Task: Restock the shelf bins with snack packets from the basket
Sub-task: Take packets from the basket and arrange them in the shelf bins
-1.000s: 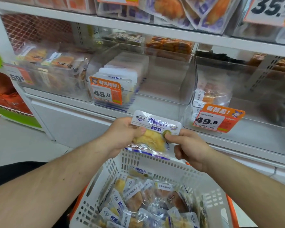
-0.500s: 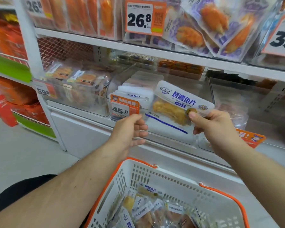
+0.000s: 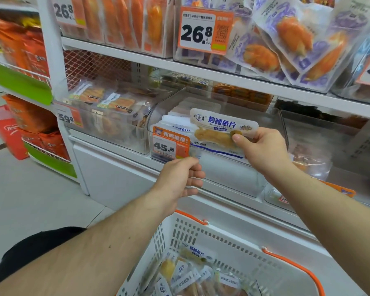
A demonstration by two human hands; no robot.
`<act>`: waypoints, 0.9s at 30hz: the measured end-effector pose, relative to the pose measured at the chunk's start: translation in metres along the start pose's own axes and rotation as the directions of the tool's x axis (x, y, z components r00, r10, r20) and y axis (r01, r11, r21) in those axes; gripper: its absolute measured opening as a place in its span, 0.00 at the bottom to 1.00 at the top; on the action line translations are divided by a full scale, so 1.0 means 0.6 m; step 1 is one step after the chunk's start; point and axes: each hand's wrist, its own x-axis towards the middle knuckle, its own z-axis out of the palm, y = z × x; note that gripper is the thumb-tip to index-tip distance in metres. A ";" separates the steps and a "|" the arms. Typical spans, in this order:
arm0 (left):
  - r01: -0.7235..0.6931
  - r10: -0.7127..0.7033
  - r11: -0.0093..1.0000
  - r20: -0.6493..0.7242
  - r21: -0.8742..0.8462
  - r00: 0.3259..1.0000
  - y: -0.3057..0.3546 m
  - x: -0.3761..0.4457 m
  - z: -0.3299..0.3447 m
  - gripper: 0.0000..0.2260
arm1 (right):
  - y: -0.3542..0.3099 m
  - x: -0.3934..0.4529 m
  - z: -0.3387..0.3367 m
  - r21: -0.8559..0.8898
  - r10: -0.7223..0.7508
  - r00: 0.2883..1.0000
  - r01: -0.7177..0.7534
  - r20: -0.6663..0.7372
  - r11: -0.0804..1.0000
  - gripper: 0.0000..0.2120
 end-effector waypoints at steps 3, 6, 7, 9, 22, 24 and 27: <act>-0.001 0.001 1.000 0.005 -0.001 1.000 -0.001 -0.001 0.004 0.09 | -0.003 0.015 0.009 -0.109 0.002 1.000 0.002 0.030 0.994 0.08; -0.005 0.005 1.000 0.013 0.006 1.000 -0.002 -0.002 0.008 0.10 | 0.008 0.036 0.015 -0.182 0.091 0.993 -0.076 0.077 0.980 0.06; -0.005 0.004 1.000 0.017 0.012 1.000 -0.002 -0.002 0.009 0.09 | 0.013 0.043 0.016 -0.179 0.130 0.987 -0.111 0.098 0.978 0.06; -0.003 0.003 1.000 0.023 0.026 1.000 -0.002 -0.002 0.009 0.09 | 0.025 0.053 0.016 -0.159 0.213 0.963 -0.187 0.164 0.969 0.07; 0.008 -0.014 0.996 0.068 0.088 0.998 -0.007 0.003 0.019 0.09 | 0.019 0.049 0.012 -0.353 0.376 0.880 -0.267 0.289 0.897 0.08; 0.007 -0.013 0.996 0.070 0.089 0.997 -0.007 0.003 0.017 0.09 | 0.018 0.048 0.013 -0.349 0.383 0.878 -0.276 0.288 0.895 0.09; 0.007 -0.013 0.996 0.070 0.090 0.997 -0.008 0.003 0.017 0.09 | 0.016 0.049 0.016 -0.337 0.387 0.879 -0.288 0.278 0.896 0.09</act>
